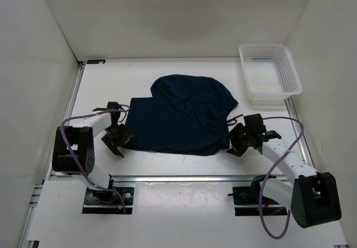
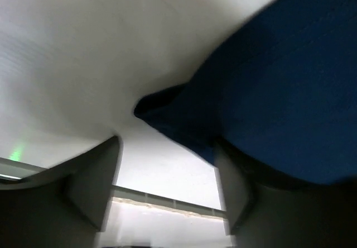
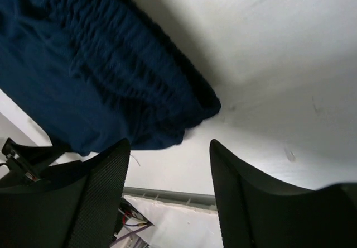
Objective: Fold and stack the shorts
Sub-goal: Flatten the shorts out
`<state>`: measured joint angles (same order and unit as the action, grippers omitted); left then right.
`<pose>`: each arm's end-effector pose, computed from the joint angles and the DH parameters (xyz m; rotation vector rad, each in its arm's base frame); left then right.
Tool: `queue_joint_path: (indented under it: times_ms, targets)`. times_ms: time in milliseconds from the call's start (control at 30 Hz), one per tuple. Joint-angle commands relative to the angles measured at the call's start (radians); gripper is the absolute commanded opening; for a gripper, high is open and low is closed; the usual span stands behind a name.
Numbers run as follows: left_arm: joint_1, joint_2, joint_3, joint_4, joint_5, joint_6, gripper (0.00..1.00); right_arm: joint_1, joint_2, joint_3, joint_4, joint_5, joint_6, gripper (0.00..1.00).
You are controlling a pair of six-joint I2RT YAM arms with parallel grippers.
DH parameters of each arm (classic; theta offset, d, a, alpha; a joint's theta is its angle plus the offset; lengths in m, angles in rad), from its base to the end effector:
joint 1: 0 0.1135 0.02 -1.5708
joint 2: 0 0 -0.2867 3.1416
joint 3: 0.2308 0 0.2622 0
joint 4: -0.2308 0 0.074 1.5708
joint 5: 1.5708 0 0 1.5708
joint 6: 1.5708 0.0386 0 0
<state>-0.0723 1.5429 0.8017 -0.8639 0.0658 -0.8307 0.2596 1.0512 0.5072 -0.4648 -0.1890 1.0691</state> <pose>0.2361 -0.0196 0.1595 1.1422 -2.8618 0.0682 0.1786 0.0549 0.1869 1.0066 2.5393 0.6897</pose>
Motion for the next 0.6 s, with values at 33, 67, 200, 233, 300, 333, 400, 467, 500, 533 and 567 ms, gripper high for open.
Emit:
queue_joint_path:
  times_ms: [33, 67, 200, 233, 300, 333, 400, 467, 500, 533, 567]
  targets:
    - [-0.003, 0.066, 0.039, 0.066, -0.026, -0.001, 0.68, -0.013, 0.085, 0.000, 0.117, -0.061, 0.009, 0.63]
    - [-0.003, 0.066, 0.039, 0.066, -0.026, -0.001, 0.60, -0.013, 0.116, 0.001, 0.127, -0.061, -0.004, 0.63]
    - [-0.012, 0.089, 0.072, 0.075, -0.026, 0.028, 0.10, -0.013, 0.188, 0.025, 0.166, -0.047, -0.030, 0.57]
    - [-0.012, 0.100, 0.082, 0.075, -0.017, 0.039, 0.10, -0.013, 0.229, 0.043, 0.166, -0.006, -0.044, 0.52]
    - [-0.012, 0.086, 0.082, 0.075, -0.017, 0.039, 0.10, -0.023, 0.268, 0.057, 0.166, 0.006, -0.054, 0.36]
    - [-0.012, 0.076, 0.082, 0.075, -0.017, 0.039, 0.10, -0.023, 0.277, 0.077, 0.152, 0.020, -0.066, 0.25]
    - [-0.012, 0.030, 0.082, 0.075, -0.017, 0.039, 0.10, -0.023, 0.277, 0.100, 0.111, 0.042, -0.087, 0.02]
    - [-0.012, -0.024, 0.091, 0.049, -0.017, 0.039, 0.10, -0.023, 0.225, 0.128, 0.081, 0.080, -0.110, 0.00]
    - [-0.012, -0.041, 0.091, 0.040, -0.017, 0.039, 0.10, -0.023, 0.207, 0.128, 0.043, 0.095, -0.124, 0.00]
    - [-0.012, -0.055, 0.115, 0.031, -0.017, 0.048, 0.10, -0.014, 0.164, 0.142, 0.026, 0.114, -0.124, 0.00]
    - [-0.012, -0.067, 0.126, 0.019, -0.017, 0.048, 0.10, -0.014, 0.143, 0.142, 0.009, 0.143, -0.135, 0.00]
